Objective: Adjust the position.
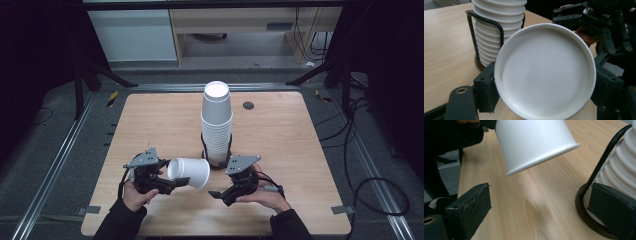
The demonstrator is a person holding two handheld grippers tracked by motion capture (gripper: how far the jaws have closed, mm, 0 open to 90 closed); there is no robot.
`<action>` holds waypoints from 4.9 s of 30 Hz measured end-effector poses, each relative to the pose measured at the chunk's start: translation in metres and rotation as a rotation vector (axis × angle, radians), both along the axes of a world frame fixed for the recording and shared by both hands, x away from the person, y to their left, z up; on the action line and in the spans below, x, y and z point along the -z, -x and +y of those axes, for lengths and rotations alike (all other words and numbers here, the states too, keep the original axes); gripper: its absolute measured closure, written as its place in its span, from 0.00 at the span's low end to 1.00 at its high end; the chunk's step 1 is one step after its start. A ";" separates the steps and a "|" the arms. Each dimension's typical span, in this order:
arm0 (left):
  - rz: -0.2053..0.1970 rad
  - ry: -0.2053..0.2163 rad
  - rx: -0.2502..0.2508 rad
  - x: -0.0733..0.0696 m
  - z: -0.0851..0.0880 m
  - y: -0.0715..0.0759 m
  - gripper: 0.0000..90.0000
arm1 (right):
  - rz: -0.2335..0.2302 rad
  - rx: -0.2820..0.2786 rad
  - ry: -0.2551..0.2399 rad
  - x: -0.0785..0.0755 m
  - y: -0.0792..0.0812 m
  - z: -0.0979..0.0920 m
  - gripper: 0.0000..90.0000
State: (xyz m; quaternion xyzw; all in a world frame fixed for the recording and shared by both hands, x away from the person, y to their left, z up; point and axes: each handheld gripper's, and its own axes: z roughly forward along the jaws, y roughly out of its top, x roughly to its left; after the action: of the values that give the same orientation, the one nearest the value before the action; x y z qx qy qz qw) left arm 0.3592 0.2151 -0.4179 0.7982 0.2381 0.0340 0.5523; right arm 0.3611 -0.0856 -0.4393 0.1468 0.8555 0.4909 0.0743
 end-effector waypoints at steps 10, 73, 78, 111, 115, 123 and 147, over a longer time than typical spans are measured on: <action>0.013 0.032 0.098 0.002 -0.010 0.004 0.24 | 0.043 -0.045 -0.032 0.003 0.001 0.004 0.05; 0.039 -0.310 0.194 0.020 -0.028 0.005 0.14 | -0.013 -0.102 0.191 0.011 0.002 0.008 0.09; 0.048 -0.355 0.218 0.025 -0.036 0.007 0.13 | -0.018 -0.123 0.261 0.017 0.003 0.019 0.09; 0.051 -0.388 0.276 0.026 -0.045 0.012 0.25 | -0.019 -0.189 0.276 0.022 0.010 0.041 0.05; 0.049 -0.390 0.269 0.026 -0.043 0.011 0.25 | -0.025 -0.182 0.264 0.019 0.008 0.037 0.04; 0.046 -0.387 0.236 0.026 -0.032 0.006 0.25 | -0.038 -0.134 0.174 0.000 0.005 0.021 0.04; 0.010 -0.077 0.228 0.004 -0.007 0.005 0.25 | 0.044 -0.098 0.023 -0.002 -0.001 -0.004 0.04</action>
State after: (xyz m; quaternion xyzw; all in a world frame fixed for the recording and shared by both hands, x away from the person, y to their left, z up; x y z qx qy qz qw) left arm 0.3538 0.2077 -0.4223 0.8408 0.1472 -0.0239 0.5203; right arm 0.3621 -0.0899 -0.4372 0.1145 0.8686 0.4809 0.0329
